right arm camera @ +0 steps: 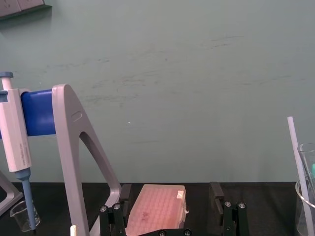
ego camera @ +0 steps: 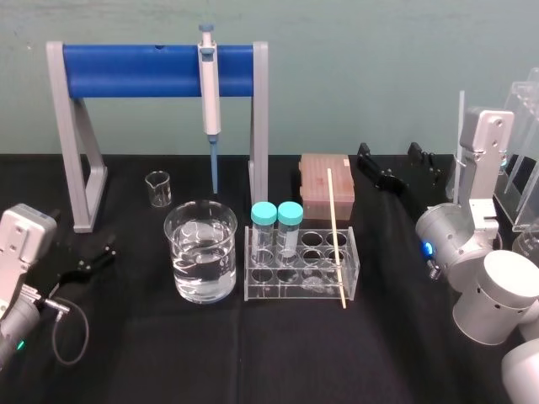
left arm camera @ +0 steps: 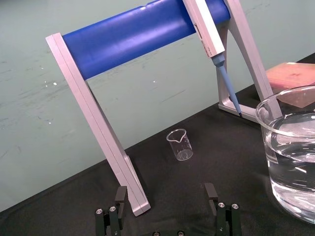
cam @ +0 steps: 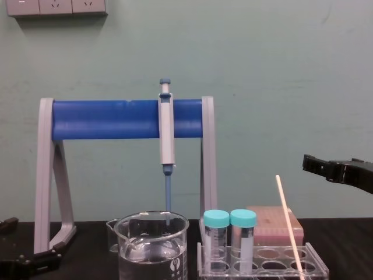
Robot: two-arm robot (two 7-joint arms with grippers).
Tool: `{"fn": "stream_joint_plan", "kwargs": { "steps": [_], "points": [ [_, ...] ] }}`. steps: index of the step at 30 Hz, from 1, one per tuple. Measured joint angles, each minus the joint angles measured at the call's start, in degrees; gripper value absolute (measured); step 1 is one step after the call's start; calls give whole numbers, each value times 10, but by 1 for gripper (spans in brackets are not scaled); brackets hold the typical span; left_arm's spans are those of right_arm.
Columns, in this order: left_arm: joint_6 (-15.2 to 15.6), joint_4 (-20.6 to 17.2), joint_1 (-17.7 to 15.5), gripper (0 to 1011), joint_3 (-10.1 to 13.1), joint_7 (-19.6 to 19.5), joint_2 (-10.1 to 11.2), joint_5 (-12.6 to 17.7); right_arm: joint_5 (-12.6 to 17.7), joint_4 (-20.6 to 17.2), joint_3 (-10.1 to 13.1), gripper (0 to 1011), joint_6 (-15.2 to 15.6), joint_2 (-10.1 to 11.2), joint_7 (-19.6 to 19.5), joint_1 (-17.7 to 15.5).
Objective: Hold the thermometer with one hand and immerse one end into the beaker, then reinsert it into the test tube rack.
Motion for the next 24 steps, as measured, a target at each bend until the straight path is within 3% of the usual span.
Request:
{"fn": "stream_joint_plan", "kwargs": {
  "steps": [24],
  "points": [
    [0, 0, 0, 1004, 0, 0, 0, 0, -1, -1, 0, 1003, -2, 1, -3, -1]
  ]
}}
